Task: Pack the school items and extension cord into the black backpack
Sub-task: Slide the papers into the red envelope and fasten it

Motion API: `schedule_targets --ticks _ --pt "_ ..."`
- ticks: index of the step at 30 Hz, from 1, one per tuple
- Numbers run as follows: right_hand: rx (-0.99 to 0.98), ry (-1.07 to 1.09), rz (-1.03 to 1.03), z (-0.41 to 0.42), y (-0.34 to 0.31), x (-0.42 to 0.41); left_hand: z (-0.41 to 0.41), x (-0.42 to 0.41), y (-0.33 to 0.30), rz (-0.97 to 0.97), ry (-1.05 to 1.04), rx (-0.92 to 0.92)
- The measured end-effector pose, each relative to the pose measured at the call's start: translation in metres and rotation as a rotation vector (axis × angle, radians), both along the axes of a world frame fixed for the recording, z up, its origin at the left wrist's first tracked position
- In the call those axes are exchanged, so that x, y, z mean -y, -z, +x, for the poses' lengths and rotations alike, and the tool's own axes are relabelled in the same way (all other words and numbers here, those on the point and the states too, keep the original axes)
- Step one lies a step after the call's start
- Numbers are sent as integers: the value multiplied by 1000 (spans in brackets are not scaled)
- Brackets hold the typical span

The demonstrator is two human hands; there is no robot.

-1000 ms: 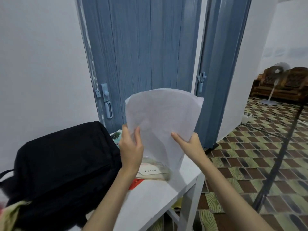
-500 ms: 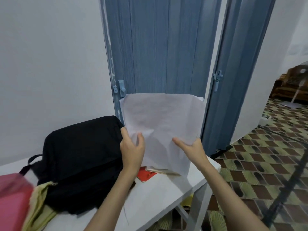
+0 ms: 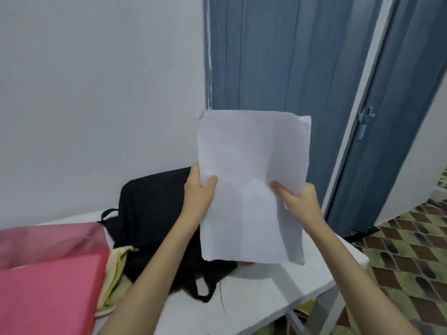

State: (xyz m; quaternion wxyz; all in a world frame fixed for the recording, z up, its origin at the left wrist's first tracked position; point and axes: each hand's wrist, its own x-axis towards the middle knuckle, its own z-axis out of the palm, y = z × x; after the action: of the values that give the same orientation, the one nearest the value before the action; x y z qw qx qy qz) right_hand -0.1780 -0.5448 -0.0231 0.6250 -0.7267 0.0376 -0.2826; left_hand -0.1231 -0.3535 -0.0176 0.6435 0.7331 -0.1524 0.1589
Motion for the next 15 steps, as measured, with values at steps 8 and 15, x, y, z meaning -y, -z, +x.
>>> schedule_targets --ticks 8,15 --pt "-7 -172 -164 63 1 -142 10 -150 8 -7 -302 -91" --pt "53 -352 -193 96 2 -261 -24 -310 19 28 -379 -167"
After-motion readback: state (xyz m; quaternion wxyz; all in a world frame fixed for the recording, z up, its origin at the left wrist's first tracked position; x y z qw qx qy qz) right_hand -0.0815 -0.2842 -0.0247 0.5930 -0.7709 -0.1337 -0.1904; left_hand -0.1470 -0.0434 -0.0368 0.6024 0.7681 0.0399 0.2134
